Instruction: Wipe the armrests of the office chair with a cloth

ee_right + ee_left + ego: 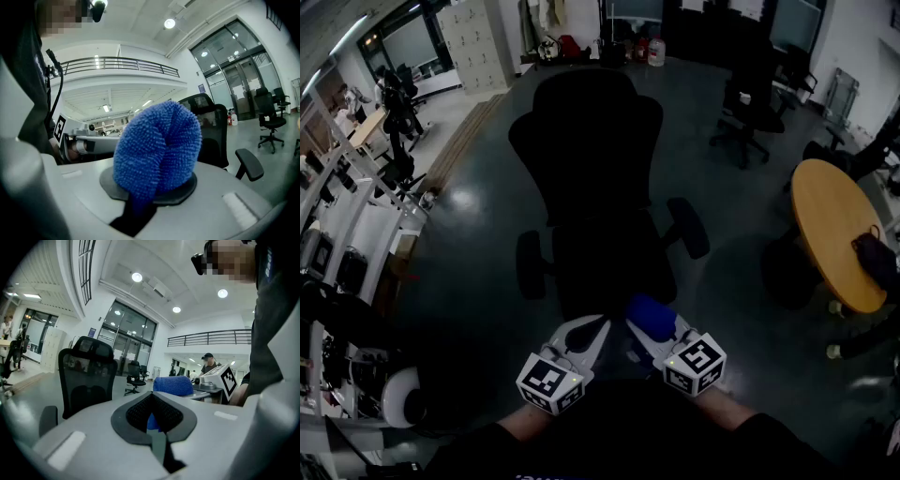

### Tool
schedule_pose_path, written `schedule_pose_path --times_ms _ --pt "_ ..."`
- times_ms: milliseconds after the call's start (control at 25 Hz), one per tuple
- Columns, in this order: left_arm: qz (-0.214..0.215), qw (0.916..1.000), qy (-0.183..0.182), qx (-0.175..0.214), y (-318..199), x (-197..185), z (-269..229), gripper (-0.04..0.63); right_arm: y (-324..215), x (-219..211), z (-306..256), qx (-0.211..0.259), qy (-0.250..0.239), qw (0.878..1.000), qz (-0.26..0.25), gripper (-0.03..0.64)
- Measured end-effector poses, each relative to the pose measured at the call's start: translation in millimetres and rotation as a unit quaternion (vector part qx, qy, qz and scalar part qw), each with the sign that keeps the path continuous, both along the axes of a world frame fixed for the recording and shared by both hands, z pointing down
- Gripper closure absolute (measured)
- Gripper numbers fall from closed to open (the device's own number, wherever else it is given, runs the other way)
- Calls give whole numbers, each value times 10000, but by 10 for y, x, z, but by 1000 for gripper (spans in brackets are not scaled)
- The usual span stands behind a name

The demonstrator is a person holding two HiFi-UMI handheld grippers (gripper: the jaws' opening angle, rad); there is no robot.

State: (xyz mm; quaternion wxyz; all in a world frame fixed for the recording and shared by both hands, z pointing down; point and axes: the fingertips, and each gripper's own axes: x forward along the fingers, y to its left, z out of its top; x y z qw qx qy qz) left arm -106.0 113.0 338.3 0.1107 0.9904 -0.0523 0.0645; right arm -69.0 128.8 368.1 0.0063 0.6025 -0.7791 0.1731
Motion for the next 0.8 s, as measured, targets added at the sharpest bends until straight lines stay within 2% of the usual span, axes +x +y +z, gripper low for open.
schedule_pose_path --times_ms 400,800 --pt "-76 10000 -24 -44 5 -25 32 580 7 -23 56 -34 -42 10000 -50 537" --pt "-527 9984 -136 -171 -212 -268 192 580 -113 -115 147 -111 -264 9994 -180 534"
